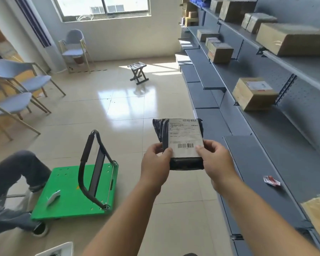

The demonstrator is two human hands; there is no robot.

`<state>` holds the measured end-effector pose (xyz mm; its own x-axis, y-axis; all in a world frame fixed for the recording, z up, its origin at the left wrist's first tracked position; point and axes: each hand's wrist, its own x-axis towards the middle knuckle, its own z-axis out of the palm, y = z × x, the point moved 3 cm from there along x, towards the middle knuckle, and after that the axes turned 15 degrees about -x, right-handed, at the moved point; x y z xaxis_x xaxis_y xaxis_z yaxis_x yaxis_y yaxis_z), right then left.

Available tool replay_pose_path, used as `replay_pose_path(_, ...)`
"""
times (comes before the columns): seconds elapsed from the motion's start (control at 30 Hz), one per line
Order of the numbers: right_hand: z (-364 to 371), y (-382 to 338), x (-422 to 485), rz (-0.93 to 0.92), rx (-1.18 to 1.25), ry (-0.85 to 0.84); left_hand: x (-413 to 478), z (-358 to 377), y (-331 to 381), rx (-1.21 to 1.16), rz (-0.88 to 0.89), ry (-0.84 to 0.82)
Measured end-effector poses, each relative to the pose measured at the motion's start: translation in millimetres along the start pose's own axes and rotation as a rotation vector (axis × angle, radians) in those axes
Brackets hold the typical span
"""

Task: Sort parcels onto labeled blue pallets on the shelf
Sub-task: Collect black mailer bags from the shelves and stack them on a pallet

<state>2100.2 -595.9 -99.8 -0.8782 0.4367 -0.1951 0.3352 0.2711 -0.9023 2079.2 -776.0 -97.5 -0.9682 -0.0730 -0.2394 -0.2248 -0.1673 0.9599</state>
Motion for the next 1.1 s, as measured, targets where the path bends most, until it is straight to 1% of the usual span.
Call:
replay_pose_path(0.23,41.7,-27.1,106.6,-0.007,0.007,-0.056,104.8,11.0,17.7,-0.007,0.010,0.055)
replay_pose_path(0.4,54.2,-56.6,210.6,-0.043,0.020,-0.095,194.5,48.4,41.5,-0.007,0.036,0.089)
replay_pose_path(0.57,55.5,-100.9,315.4,-0.087,0.011,-0.126,284.7,93.3,78.8,0.001,0.081,0.133)
replay_pose_path(0.7,66.9,-133.3,388.4,-0.109,0.010,-0.157,350.0,115.6,100.4,-0.010,0.101,0.161)
replay_pose_path(0.9,109.1,-172.2,481.9,-0.121,0.008,-0.176,451.2,123.1,124.8,-0.036,0.085,0.191)
replay_pose_path(1.1,173.6,-221.2,585.3,-0.127,-0.013,-0.165,582.2,112.2,151.4,-0.077,0.084,0.161)
